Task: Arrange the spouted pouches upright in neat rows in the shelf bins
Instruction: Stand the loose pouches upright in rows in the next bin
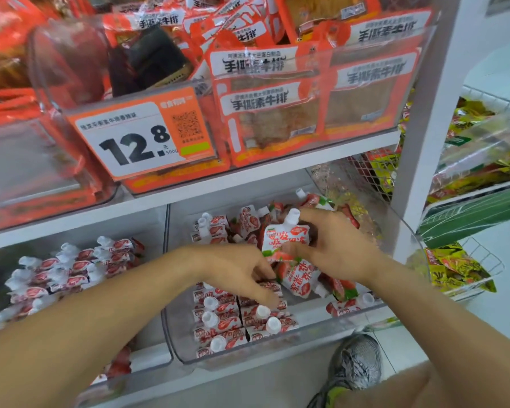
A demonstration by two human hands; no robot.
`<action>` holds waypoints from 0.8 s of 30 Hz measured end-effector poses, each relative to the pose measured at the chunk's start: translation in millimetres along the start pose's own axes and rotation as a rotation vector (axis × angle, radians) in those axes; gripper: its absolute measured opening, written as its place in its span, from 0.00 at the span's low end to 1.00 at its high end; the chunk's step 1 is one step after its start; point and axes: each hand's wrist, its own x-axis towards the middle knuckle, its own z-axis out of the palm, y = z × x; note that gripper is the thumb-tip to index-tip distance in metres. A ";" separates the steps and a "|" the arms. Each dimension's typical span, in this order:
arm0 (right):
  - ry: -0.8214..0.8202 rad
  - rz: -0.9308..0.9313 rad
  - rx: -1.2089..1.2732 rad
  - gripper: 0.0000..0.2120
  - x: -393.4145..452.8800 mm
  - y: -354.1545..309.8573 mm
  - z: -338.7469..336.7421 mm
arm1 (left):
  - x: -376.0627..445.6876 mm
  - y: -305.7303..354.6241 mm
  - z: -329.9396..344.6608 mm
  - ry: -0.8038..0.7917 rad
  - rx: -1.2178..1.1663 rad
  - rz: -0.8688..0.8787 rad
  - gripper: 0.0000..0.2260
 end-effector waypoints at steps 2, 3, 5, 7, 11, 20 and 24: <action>-0.015 0.021 -0.001 0.14 1.3 1.1 4.4 | -7.3 -9.4 7.3 0.060 0.060 0.030 0.30; -0.026 0.042 -0.016 0.09 2.5 3.0 5.9 | -10.3 -12.6 12.0 0.081 0.080 0.039 0.32; -0.036 0.067 -0.055 0.10 5.3 2.9 7.8 | -14.1 -14.1 18.6 0.108 0.079 0.047 0.30; -0.053 0.070 -0.082 0.12 7.4 0.8 11.2 | -18.8 -11.6 18.4 0.126 0.041 0.057 0.24; -0.148 0.061 -0.081 0.15 13.8 -4.6 23.2 | -45.8 -13.9 18.5 0.336 0.018 0.065 0.17; -0.405 0.008 -0.156 0.11 24.6 -9.1 39.6 | -103.3 -38.0 96.4 1.274 -0.181 -0.233 0.25; -0.472 0.011 -0.311 0.14 32.1 -6.1 61.4 | -91.4 -35.8 118.4 1.375 -0.416 -0.213 0.24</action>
